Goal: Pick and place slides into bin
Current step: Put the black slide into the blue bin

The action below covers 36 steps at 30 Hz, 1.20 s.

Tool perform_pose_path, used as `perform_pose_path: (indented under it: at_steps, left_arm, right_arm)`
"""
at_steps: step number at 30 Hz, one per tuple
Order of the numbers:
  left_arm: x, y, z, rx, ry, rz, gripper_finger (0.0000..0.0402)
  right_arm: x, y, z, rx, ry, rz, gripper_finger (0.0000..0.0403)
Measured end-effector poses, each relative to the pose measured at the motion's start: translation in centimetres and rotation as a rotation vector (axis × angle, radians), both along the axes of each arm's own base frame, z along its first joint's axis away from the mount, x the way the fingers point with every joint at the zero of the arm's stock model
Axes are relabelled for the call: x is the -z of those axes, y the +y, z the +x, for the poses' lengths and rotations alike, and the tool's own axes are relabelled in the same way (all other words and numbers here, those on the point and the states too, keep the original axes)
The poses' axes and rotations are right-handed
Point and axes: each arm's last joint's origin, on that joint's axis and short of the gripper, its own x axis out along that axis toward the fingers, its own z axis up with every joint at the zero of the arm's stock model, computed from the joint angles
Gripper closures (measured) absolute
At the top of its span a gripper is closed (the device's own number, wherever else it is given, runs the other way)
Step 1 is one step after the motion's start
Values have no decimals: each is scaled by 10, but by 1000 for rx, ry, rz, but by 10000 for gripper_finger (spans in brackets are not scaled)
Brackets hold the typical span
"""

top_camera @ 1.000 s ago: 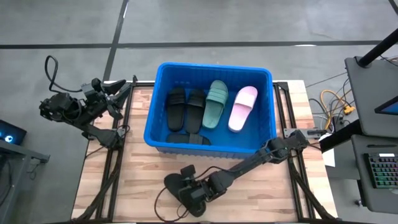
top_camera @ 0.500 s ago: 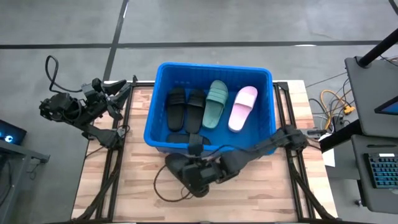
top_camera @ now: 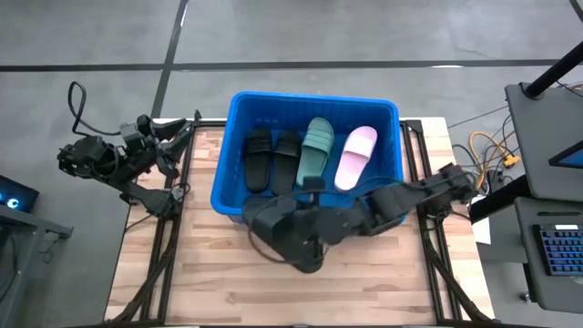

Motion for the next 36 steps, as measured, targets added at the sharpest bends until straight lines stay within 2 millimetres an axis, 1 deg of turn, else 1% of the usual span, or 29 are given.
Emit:
perform_pose_path:
  at_steps: [3, 5, 8, 10, 12, 16, 19, 23, 28, 30, 36]
  left_arm:
    - [0, -2, 1, 68, -22, -2, 207]
    - [-1, -5, 2, 203, -49, 16, 207]
    - [-2, -12, 6, 440, -84, 41, 207]
    - [1, -17, 13, 502, -63, 29, 207]
    - [8, -20, 20, 522, 5, 2, 207]
    - [22, -24, 31, 522, 138, -10, 207]
    - [22, -26, 34, 516, 144, -10, 207]
    - [25, -29, 43, 496, 165, 2, 207]
    - [27, -29, 50, 392, 185, -7, 207]
    - [27, -28, 51, 333, 178, -18, 207]
    - [23, -24, 54, 134, 119, -58, 207]
  right_arm:
    - [-19, -7, -16, 0, -45, 30, 394]
    - [-33, -12, -28, -12, -80, 45, 394]
    - [-49, -18, -43, -34, -119, 46, 394]
    - [-57, -23, -51, -55, -126, 44, 394]
    - [-64, -28, -59, -59, -143, 33, 394]
    - [-78, -40, -74, -57, -176, 13, 394]
    - [-85, -50, -84, -39, -184, 18, 394]
    - [-86, -59, -95, -19, -143, 11, 394]
    - [-83, -73, -106, -4, -57, -34, 394]
    - [-82, -84, -113, 6, -7, -62, 394]
    - [-90, -123, -136, -67, 23, 23, 394]
